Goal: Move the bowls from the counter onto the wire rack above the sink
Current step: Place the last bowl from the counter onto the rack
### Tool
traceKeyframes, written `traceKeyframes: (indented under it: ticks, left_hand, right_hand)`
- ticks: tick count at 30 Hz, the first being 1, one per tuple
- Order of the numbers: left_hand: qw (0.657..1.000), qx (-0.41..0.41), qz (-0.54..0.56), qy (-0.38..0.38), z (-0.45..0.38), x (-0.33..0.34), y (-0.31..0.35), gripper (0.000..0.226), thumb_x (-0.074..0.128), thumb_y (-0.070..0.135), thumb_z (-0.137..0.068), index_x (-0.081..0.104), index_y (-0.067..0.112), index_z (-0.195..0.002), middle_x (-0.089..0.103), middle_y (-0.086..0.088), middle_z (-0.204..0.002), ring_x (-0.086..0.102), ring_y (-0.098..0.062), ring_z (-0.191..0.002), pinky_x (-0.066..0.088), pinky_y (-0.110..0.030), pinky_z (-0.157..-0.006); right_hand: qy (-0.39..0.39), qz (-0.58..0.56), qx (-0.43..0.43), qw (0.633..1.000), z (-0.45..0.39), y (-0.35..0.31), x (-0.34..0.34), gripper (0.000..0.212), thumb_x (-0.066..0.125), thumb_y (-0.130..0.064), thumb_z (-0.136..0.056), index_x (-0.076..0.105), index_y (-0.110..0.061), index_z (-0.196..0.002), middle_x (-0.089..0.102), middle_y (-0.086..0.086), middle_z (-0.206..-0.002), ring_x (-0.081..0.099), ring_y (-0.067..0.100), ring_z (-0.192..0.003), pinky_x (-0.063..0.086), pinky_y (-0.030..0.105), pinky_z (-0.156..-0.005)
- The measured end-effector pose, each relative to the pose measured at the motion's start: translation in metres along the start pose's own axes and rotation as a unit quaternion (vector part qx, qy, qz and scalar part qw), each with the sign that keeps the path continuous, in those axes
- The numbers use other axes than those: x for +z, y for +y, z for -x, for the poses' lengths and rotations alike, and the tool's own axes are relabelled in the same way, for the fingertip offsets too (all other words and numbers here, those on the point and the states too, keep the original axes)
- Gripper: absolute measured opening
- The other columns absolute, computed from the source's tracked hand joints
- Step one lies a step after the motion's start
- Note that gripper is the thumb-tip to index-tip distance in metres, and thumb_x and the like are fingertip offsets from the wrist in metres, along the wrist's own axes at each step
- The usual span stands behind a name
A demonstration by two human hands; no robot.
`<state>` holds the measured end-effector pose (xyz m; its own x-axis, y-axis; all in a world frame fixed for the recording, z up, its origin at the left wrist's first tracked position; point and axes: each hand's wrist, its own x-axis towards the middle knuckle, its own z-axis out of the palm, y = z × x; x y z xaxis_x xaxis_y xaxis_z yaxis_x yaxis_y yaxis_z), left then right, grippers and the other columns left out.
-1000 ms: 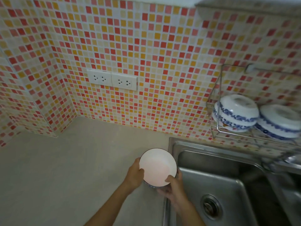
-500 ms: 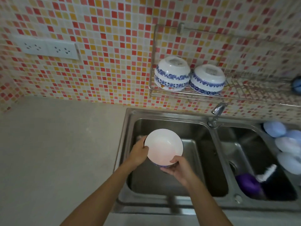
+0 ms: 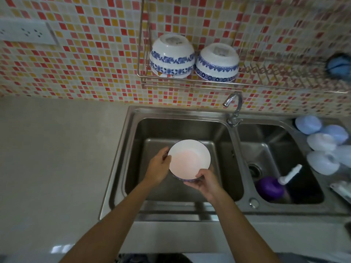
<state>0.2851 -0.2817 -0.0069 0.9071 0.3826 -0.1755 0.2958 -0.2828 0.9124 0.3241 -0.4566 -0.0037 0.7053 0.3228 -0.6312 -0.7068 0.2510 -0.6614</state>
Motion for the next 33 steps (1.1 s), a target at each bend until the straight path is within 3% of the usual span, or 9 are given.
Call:
traceKeyframes:
  ticks: [4,9,13,18,22,24,28,33]
  left_hand:
    - [0.986,0.002,-0.164,-0.021,0.015,0.003,-0.039,0.050,0.044,0.029,-0.098,0.034,0.010,-0.143,0.040,-0.011,-0.146,0.038,-0.026,-0.134,0.030,-0.036,-0.110]
    - [0.938,0.020,-0.341,-0.052,0.041,0.001,-0.087,0.052,0.035,0.034,-0.099,0.032,0.005,-0.142,0.030,-0.014,-0.151,0.023,-0.027,-0.141,0.008,-0.042,-0.117]
    - [0.930,-0.003,-0.365,-0.042,0.049,0.001,-0.105,0.052,0.035,0.036,-0.099,0.036,0.003,-0.140,0.033,-0.014,-0.150,0.024,-0.026,-0.141,0.008,-0.043,-0.117]
    - [0.928,0.007,-0.372,-0.031,0.053,0.004,-0.109,0.060,0.031,0.044,-0.097,0.029,0.007,-0.144,0.031,-0.012,-0.151,0.021,-0.023,-0.142,0.005,-0.040,-0.118]
    - [0.929,0.015,-0.369,-0.028,0.053,0.004,-0.110,0.067,0.026,0.052,-0.095,0.024,0.009,-0.146,0.026,-0.011,-0.153,0.017,-0.022,-0.143,0.003,-0.038,-0.118]
    - [0.930,0.017,-0.365,-0.031,0.053,0.003,-0.109,0.064,0.030,0.049,-0.096,0.023,0.009,-0.146,0.024,-0.011,-0.154,0.016,-0.022,-0.144,0.004,-0.038,-0.119]
    - [0.932,0.022,-0.359,-0.033,0.054,0.003,-0.109,0.065,0.031,0.050,-0.095,0.024,0.010,-0.146,0.025,-0.011,-0.154,0.017,-0.023,-0.143,0.005,-0.038,-0.118]
    - [0.935,0.029,-0.352,-0.034,0.055,0.003,-0.111,0.062,0.034,0.047,-0.096,0.025,0.010,-0.145,0.026,-0.012,-0.153,0.018,-0.023,-0.143,0.006,-0.039,-0.118]
  right_hand:
    - [0.065,0.050,-0.025,0.996,-0.007,0.002,-0.010,0.075,0.039,0.012,-0.074,0.038,-0.028,-0.137,0.042,0.010,-0.136,0.053,0.048,-0.110,0.059,0.048,-0.061]
    - [0.137,0.154,-0.042,0.978,-0.007,0.005,-0.020,0.057,0.051,0.009,-0.076,0.042,-0.024,-0.122,0.049,0.004,-0.127,0.055,0.038,-0.110,0.061,0.046,-0.062]
    - [0.166,0.210,-0.033,0.963,-0.013,0.009,-0.034,0.054,0.062,0.005,-0.070,0.046,-0.020,-0.115,0.055,0.008,-0.121,0.056,0.038,-0.108,0.061,0.049,-0.064]
    - [0.201,0.287,-0.091,0.932,-0.018,0.022,-0.043,0.065,0.078,-0.003,-0.054,0.047,-0.019,-0.109,0.056,0.009,-0.114,0.059,0.036,-0.103,0.060,0.053,-0.056]
    - [0.222,0.395,-0.131,0.882,-0.018,0.029,-0.046,0.075,0.086,-0.010,-0.057,0.046,-0.014,-0.120,0.041,0.001,-0.115,0.055,0.026,-0.106,0.060,0.048,-0.075]
    - [0.229,0.434,-0.154,0.858,-0.017,0.031,-0.046,0.078,0.087,-0.009,-0.061,0.043,-0.010,-0.125,0.041,0.006,-0.120,0.053,0.023,-0.107,0.057,0.037,-0.083]
    - [0.227,0.481,-0.217,0.819,-0.010,0.035,-0.039,0.081,0.086,-0.007,-0.063,0.040,-0.008,-0.129,0.038,0.008,-0.125,0.054,0.019,-0.103,0.051,0.023,-0.079]
    - [0.219,0.561,-0.315,0.733,-0.003,0.044,-0.036,0.082,0.085,-0.010,-0.066,0.039,-0.013,-0.133,0.038,0.007,-0.129,0.052,0.023,-0.111,0.056,0.036,-0.087]
